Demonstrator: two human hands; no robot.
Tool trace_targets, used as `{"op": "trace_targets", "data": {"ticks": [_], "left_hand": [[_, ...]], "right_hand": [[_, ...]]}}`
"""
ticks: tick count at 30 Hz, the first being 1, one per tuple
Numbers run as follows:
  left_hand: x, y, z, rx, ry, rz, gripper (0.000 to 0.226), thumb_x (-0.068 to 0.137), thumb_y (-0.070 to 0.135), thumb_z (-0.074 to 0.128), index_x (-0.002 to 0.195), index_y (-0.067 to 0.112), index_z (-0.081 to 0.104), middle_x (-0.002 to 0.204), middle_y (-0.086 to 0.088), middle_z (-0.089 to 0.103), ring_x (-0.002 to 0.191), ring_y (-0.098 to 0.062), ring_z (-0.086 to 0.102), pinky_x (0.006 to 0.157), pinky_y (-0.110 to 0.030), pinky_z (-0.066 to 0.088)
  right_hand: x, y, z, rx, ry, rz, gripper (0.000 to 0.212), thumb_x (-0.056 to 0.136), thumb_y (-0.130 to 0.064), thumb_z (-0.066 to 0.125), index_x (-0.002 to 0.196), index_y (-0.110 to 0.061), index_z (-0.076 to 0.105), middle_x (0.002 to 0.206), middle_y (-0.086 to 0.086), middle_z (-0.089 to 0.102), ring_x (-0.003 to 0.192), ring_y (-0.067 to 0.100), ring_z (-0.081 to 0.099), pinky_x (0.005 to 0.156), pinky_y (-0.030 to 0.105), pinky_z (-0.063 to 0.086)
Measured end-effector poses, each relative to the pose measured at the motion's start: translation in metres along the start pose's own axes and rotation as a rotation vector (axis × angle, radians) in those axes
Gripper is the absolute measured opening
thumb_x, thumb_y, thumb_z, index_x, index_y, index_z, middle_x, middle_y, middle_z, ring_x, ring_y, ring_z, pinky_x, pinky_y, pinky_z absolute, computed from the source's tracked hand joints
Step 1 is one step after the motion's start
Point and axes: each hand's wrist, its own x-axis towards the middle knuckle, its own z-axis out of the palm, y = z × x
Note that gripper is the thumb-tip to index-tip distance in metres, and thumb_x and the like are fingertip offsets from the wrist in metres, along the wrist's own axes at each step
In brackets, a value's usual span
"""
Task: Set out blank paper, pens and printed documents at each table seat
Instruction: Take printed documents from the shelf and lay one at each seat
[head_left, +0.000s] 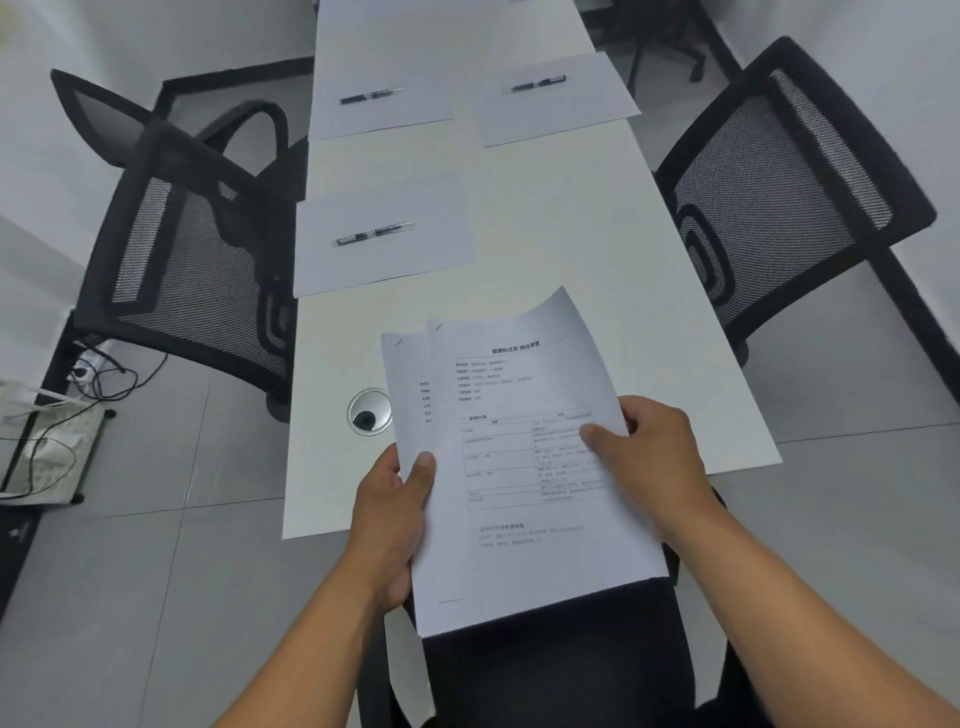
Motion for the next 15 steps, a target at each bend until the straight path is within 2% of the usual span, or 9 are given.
{"op": "trace_targets", "data": {"ticks": [1,3,7,10,12,15], "left_hand": [[0.001,0.0,0.0,-0.001,0.002,0.001,0.02,0.115,0.025,0.056,0.13,0.025,0.068,0.115,-0.005,0.084,0.102,-0.032,0.082,0.086,-0.052,0.066],[0.001,0.0,0.0,-0.01,0.005,0.003,0.02,0.115,0.025,0.056,0.13,0.026,0.069,0.115,-0.005,0.084,0.102,-0.032,0.082,0.086,-0.052,0.067],[0.001,0.0,-0.003,-0.026,0.022,0.002,0.021,0.115,0.025,0.055,0.131,0.028,0.069,0.116,-0.004,0.084,0.102,-0.033,0.082,0.088,-0.055,0.066],[0.003,0.002,-0.005,-0.032,0.031,-0.005,0.021,0.116,0.024,0.054,0.129,0.029,0.069,0.115,-0.004,0.084,0.102,-0.034,0.082,0.083,-0.052,0.066],[0.004,0.003,-0.007,-0.036,0.04,-0.008,0.02,0.116,0.025,0.054,0.127,0.029,0.07,0.115,-0.003,0.084,0.102,-0.033,0.082,0.079,-0.049,0.065],[0.005,0.001,-0.015,-0.025,0.059,-0.012,0.019,0.115,0.028,0.056,0.128,0.031,0.069,0.117,-0.001,0.084,0.103,-0.032,0.082,0.081,-0.049,0.065]], "right_hand": [[0.0,-0.001,-0.002,0.01,0.017,-0.004,0.01,0.094,-0.023,0.081,0.095,-0.017,0.073,0.089,-0.001,0.078,0.083,0.026,0.077,0.076,0.048,0.065],[0.002,-0.001,-0.004,0.039,0.035,-0.004,0.018,0.091,-0.023,0.085,0.1,-0.023,0.07,0.093,-0.004,0.078,0.084,0.019,0.078,0.077,0.045,0.066],[0.007,0.004,-0.005,0.067,0.022,0.004,0.011,0.095,-0.023,0.082,0.099,-0.023,0.072,0.095,-0.006,0.079,0.086,0.018,0.079,0.081,0.048,0.067],[0.009,0.007,-0.006,0.057,0.024,-0.004,0.004,0.1,-0.024,0.076,0.1,-0.022,0.072,0.097,-0.009,0.079,0.088,0.015,0.077,0.082,0.046,0.066],[0.011,0.011,-0.009,0.03,0.04,-0.011,0.003,0.103,-0.024,0.073,0.103,-0.021,0.071,0.1,-0.009,0.077,0.09,0.015,0.076,0.08,0.042,0.065],[0.017,0.017,-0.016,-0.021,0.076,-0.016,0.007,0.105,-0.025,0.069,0.109,-0.019,0.069,0.103,-0.011,0.074,0.092,0.013,0.073,0.068,0.029,0.056]]}}
